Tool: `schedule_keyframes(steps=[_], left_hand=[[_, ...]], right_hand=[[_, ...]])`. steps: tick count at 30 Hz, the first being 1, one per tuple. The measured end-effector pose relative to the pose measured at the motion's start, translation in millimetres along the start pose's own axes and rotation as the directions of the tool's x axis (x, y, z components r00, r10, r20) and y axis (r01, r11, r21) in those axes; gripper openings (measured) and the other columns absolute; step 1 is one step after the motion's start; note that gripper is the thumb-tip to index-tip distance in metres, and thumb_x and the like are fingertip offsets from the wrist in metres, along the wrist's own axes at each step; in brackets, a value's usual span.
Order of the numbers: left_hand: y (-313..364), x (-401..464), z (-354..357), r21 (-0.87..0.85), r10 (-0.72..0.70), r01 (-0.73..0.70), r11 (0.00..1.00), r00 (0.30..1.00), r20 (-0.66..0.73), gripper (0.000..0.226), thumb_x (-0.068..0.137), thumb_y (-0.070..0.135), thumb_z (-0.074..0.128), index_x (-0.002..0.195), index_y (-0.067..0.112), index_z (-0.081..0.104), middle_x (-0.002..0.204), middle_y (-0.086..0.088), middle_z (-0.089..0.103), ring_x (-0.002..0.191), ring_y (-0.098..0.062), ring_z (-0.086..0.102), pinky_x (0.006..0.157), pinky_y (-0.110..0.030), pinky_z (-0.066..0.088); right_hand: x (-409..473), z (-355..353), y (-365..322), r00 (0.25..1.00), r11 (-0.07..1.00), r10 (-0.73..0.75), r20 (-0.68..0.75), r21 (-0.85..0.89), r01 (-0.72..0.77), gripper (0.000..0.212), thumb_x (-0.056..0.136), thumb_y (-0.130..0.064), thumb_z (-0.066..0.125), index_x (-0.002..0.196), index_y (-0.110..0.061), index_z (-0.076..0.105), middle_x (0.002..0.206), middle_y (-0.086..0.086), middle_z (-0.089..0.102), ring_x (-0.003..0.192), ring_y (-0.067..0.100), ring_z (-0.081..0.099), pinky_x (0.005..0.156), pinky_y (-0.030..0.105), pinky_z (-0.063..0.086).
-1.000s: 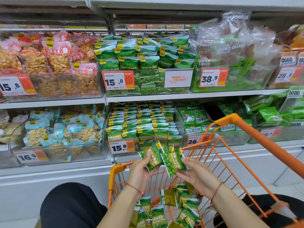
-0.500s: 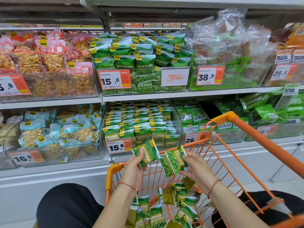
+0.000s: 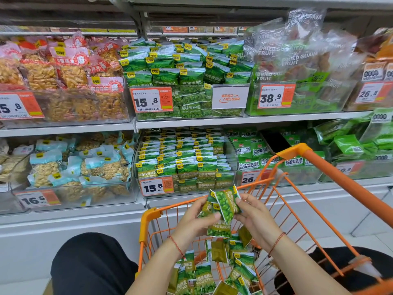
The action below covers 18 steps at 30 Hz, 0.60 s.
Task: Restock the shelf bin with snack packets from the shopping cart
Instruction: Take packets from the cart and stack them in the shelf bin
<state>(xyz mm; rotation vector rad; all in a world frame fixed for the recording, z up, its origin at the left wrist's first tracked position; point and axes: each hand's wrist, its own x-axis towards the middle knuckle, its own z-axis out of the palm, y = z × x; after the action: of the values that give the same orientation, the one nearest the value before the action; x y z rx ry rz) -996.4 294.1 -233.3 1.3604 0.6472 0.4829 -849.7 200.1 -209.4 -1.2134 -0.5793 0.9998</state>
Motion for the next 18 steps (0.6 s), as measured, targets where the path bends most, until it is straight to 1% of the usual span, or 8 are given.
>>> schedule_keyframes(steps=[3, 5, 8, 9, 11, 12, 15, 18], left_hand=[[-5.9, -2.2, 1.6, 0.145, 0.115, -0.118, 0.982, 0.993, 0.030, 0.069, 0.068, 0.021, 0.081, 0.127, 0.028, 0.045, 0.129, 0.007, 0.052, 0.118, -0.003, 0.051, 0.090, -0.019, 0.049], [-3.5, -3.6, 4.6, 0.121, 0.133, -0.134, 0.984, 0.991, 0.015, 0.052, 0.080, 0.008, 0.074, 0.117, 0.032, 0.047, 0.125, 0.006, 0.049, 0.113, -0.001, 0.052, 0.080, -0.022, 0.054], [2.6, -4.4, 6.6, 0.036, 0.077, -0.076, 0.996, 0.997, -0.024, 0.038, 0.087, -0.001, 0.062, 0.102, 0.031, 0.047, 0.112, 0.016, 0.045, 0.092, 0.015, 0.054, 0.070, -0.027, 0.058], [2.7, -3.1, 5.8, 0.010, 0.057, -0.056, 0.998, 0.998, -0.029, 0.039, 0.087, -0.003, 0.061, 0.103, 0.029, 0.048, 0.111, 0.014, 0.045, 0.094, 0.011, 0.056, 0.070, -0.028, 0.059], [1.9, -0.9, 3.1, -0.032, 0.009, -0.009, 0.999, 1.000, -0.004, 0.045, 0.084, -0.008, 0.062, 0.109, 0.026, 0.048, 0.112, 0.011, 0.047, 0.110, -0.010, 0.057, 0.072, -0.030, 0.059], [1.3, -0.6, 1.9, -0.064, -0.034, 0.035, 0.997, 0.999, 0.016, 0.048, 0.083, -0.012, 0.062, 0.112, 0.023, 0.048, 0.111, 0.008, 0.051, 0.109, -0.019, 0.059, 0.074, -0.031, 0.059], [4.4, -3.0, 0.9, -0.170, -0.114, 0.130, 0.977, 0.988, 0.100, 0.051, 0.080, -0.014, 0.062, 0.122, 0.011, 0.050, 0.106, -0.010, 0.064, 0.083, -0.019, 0.068, 0.073, -0.031, 0.058], [4.5, -3.4, 2.7, -0.139, -0.105, 0.119, 0.983, 0.989, 0.103, 0.039, 0.085, -0.007, 0.062, 0.116, 0.015, 0.052, 0.110, -0.012, 0.064, 0.088, -0.018, 0.068, 0.073, -0.031, 0.058]], right_hand=[[2.6, -3.3, -3.0, 0.998, 0.981, 0.054, -0.045, 0.189, -0.044, 0.015, 0.096, -0.001, 0.046, 0.082, -0.005, 0.052, 0.070, 0.004, 0.064, 0.060, 0.011, 0.063, 0.057, 0.021, 0.055], [3.4, -5.3, -5.0, 0.994, 0.965, 0.089, -0.058, 0.253, -0.071, 0.017, 0.096, -0.001, 0.046, 0.081, -0.007, 0.051, 0.060, -0.001, 0.064, 0.053, 0.009, 0.062, 0.058, 0.021, 0.056], [3.7, -6.9, -5.6, 0.994, 0.965, 0.108, -0.030, 0.245, -0.098, 0.011, 0.095, -0.003, 0.049, 0.086, -0.007, 0.054, 0.069, 0.003, 0.067, 0.059, 0.013, 0.066, 0.061, 0.023, 0.057], [3.7, -7.0, -5.5, 0.995, 0.970, 0.097, -0.023, 0.227, -0.089, 0.011, 0.095, -0.004, 0.050, 0.086, -0.007, 0.055, 0.070, 0.003, 0.067, 0.061, 0.013, 0.066, 0.061, 0.023, 0.057], [2.7, -6.2, -4.5, 0.998, 0.986, 0.061, -0.017, 0.158, -0.058, 0.009, 0.095, -0.005, 0.050, 0.089, -0.006, 0.057, 0.075, 0.005, 0.068, 0.065, 0.014, 0.066, 0.062, 0.022, 0.056], [2.2, -5.1, -3.5, 0.999, 0.994, 0.039, -0.017, 0.104, -0.037, 0.008, 0.095, -0.006, 0.051, 0.091, -0.006, 0.058, 0.080, 0.006, 0.068, 0.067, 0.015, 0.066, 0.063, 0.022, 0.056], [1.7, -2.2, 0.9, 0.999, 0.998, -0.033, -0.023, -0.045, 0.032, 0.007, 0.095, -0.007, 0.051, 0.095, -0.005, 0.059, 0.085, 0.009, 0.067, 0.072, 0.016, 0.065, 0.065, 0.022, 0.054], [1.8, -1.0, 2.3, 0.999, 0.997, -0.045, -0.007, -0.065, 0.044, 0.009, 0.094, -0.007, 0.051, 0.097, -0.003, 0.059, 0.086, 0.011, 0.068, 0.075, 0.017, 0.065, 0.068, 0.024, 0.055]])
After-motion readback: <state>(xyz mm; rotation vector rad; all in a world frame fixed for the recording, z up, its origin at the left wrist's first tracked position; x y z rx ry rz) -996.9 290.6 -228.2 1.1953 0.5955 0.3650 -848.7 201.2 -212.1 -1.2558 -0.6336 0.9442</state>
